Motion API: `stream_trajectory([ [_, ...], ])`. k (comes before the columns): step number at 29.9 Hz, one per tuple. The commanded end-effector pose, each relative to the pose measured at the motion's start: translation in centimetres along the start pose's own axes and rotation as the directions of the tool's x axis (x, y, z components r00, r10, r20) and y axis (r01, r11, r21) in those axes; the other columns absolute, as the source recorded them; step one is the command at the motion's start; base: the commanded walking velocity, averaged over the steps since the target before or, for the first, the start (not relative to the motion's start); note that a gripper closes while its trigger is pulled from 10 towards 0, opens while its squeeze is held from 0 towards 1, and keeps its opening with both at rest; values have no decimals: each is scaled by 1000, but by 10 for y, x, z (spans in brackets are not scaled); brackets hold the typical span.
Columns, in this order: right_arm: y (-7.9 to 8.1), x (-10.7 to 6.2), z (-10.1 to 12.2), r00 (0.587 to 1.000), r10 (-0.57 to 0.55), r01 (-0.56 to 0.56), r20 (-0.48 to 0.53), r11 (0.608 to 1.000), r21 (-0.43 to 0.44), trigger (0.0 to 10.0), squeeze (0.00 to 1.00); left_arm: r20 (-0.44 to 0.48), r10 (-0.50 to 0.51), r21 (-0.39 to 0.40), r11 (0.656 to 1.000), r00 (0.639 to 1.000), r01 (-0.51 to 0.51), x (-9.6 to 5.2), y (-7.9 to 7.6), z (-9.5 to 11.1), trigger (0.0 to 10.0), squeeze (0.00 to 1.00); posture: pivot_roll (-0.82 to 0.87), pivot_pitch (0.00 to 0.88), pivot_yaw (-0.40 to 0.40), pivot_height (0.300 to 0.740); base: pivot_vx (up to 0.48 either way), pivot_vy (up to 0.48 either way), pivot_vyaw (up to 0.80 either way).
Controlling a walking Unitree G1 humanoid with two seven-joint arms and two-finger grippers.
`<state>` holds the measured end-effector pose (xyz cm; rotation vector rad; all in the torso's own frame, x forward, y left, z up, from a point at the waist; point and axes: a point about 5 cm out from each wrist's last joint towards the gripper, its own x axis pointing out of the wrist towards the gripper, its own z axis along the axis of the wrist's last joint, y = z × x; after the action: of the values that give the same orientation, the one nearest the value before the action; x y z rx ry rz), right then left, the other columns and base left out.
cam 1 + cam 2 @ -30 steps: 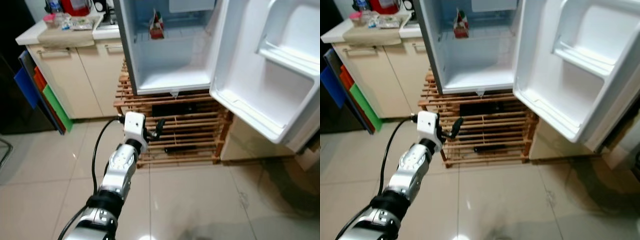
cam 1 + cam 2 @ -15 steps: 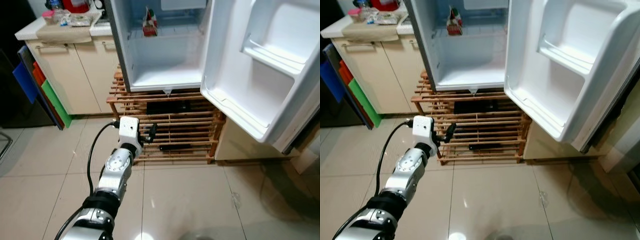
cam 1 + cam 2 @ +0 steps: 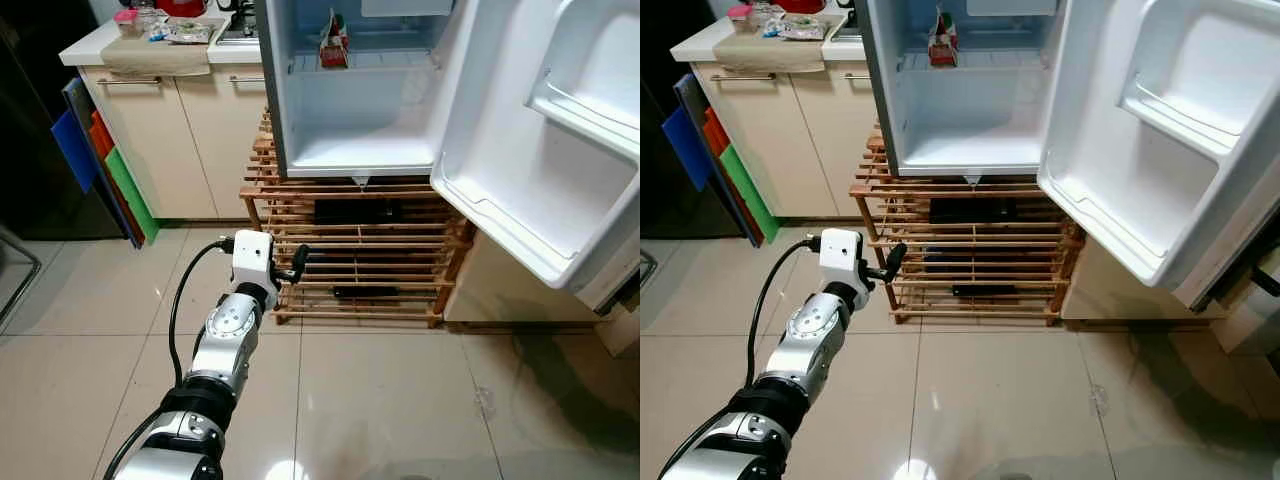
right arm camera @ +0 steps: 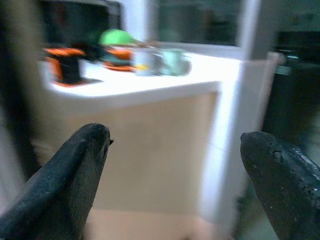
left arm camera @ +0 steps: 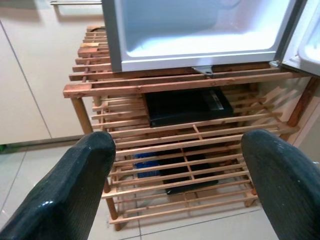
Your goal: Restocking fridge
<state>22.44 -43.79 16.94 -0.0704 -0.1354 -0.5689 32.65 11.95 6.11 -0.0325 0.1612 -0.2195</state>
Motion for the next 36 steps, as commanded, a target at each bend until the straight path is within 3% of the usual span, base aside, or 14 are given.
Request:
stream_trajectory([
  [1, 10, 0, 4, 998, 67, -67, 11, 997, 34, 10000, 0, 17, -9, 23, 1000, 1000, 8, 4, 0, 7, 10000, 0, -280, 0, 57, 732, 0, 0, 0],
  [6, 35, -5, 6, 977, 212, -212, 10, 974, 76, 10000, 0, 20, -15, 24, 1000, 1000, 14, 6, -1, 9, 10000, 0, -288, 0, 64, 732, 0, 0, 0],
  [11, 66, -20, 14, 922, 388, -386, 6, 916, 105, 10000, 0, 15, -25, 27, 999, 1000, 24, 7, -1, 9, 10000, 0, -300, 0, 70, 732, 0, 0, 0],
  [15, 106, -42, 22, 829, 559, -554, 9, 820, 146, 10000, 0, 3, -35, 29, 999, 999, 35, 6, -3, 6, 10000, 0, -311, 0, 75, 732, 0, 0, 0],
  [16, 118, -50, 25, 790, 613, -607, 10, 780, 148, 10000, 0, 0, -38, 30, 999, 999, 38, 6, -3, 6, 10000, 0, -311, 0, 76, 732, 0, 0, 0],
  [17, 139, -64, 30, 717, 697, -691, 16, 706, 156, 10000, 0, -5, -42, 30, 999, 999, 42, 6, -4, 5, 10000, 0, -313, 0, 77, 732, 0, 0, 0],
  [18, 139, -64, 30, 717, 697, -691, 16, 706, 156, 10000, 0, -5, -42, 30, 999, 999, 42, 6, -4, 5, 10000, 0, -313, 0, 77, 732, 0, 0, 0],
  [23, 171, -86, 41, 590, 806, -793, 40, 570, 214, 10000, 0, -11, -46, 26, 999, 999, 46, 8, -5, 5, 10000, 0, -318, 0, 80, 732, 0, 0, 0],
  [25, 181, -93, 44, 558, 829, -811, 35, 536, 234, 10000, 0, -10, -45, 24, 999, 999, 45, 8, -5, 5, 10000, 0, -315, 0, 76, 732, 0, 0, 0],
  [27, 184, -95, 43, 556, 831, -810, 20, 536, 239, 10000, 0, -10, -43, 22, 999, 999, 44, 8, -5, 5, 10000, 0, -313, 0, 72, 732, 0, 0, 0],
  [31, 173, -104, 15, 578, 802, -786, -150, 596, 166, 10000, 0, -12, -35, 21, 999, 999, 35, 6, -4, 3, 10000, 0, -311, 0, 63, 732, 0, 0, 0],
  [34, 146, -99, -2, 710, 667, -677, -227, 735, 42, 10000, 0, 30, -5, 7, 1000, 1000, 5, 4, 1, 6, 10000, 0, -317, 0, 64, 732, 0, 0, 0],
  [35, 146, -99, -2, 710, 667, -677, -227, 735, 42, 10000, 0, 30, -5, 7, 1000, 1000, 5, 4, 1, 6, 10000, 0, -317, 0, 64, 732, 0, 0, 0],
  [36, 140, -95, -2, 748, 625, -639, -224, 769, 12, 10000, 0, 47, 0, 10, 1000, 999, 0, 4, 3, 8, 10000, 0, -317, 0, 64, 732, 0, 0, 0],
])
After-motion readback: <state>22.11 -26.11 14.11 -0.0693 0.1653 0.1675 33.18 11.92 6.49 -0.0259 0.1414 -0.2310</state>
